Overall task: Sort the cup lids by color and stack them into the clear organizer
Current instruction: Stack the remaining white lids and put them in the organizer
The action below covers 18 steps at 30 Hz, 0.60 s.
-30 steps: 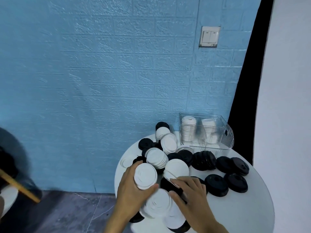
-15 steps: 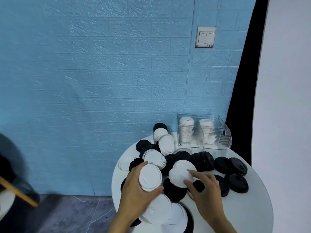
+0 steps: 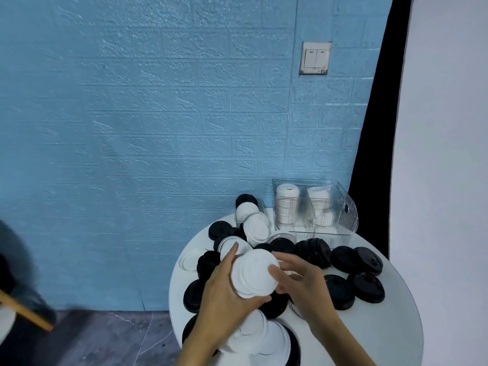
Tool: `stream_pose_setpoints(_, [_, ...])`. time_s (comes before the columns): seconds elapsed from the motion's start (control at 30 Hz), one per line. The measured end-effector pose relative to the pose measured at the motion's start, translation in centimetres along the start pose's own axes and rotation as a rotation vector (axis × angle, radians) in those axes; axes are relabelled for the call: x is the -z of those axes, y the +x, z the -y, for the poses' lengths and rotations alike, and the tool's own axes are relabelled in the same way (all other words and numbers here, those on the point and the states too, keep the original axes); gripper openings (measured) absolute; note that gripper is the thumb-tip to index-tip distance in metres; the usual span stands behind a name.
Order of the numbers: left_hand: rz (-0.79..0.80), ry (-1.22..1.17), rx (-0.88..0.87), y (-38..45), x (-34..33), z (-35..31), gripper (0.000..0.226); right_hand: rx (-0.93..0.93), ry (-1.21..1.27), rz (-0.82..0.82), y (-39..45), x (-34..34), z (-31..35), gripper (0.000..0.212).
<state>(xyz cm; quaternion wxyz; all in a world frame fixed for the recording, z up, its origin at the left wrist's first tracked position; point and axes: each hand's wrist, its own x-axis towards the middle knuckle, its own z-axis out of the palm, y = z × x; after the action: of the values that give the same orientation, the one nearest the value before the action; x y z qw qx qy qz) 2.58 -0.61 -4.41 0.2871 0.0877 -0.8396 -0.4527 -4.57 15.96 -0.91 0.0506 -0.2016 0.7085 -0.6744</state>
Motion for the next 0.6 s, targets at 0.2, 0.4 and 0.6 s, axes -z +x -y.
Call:
stream_pose_setpoints(0.2, [0.045, 0.05, -0.065, -0.1, 0.2, -0.3, 0.116, 0.002, -0.176, -0.025, 0.6, -1.2, -0.7, 0.007])
stream_pose_setpoints(0.4, [-0.062, 0.036, -0.03, -0.1, 0.6, 0.3, 0.088, 0.167, -0.482, -0.056, 2.4, 1.3, -2.3, 0.042])
stream_pose_setpoints(0.6, [-0.057, 0.049, -0.01, 0.0, 0.6, 0.1, 0.09, 0.156, -1.031, 0.358, 5.1, 2.4, -4.5, 0.112])
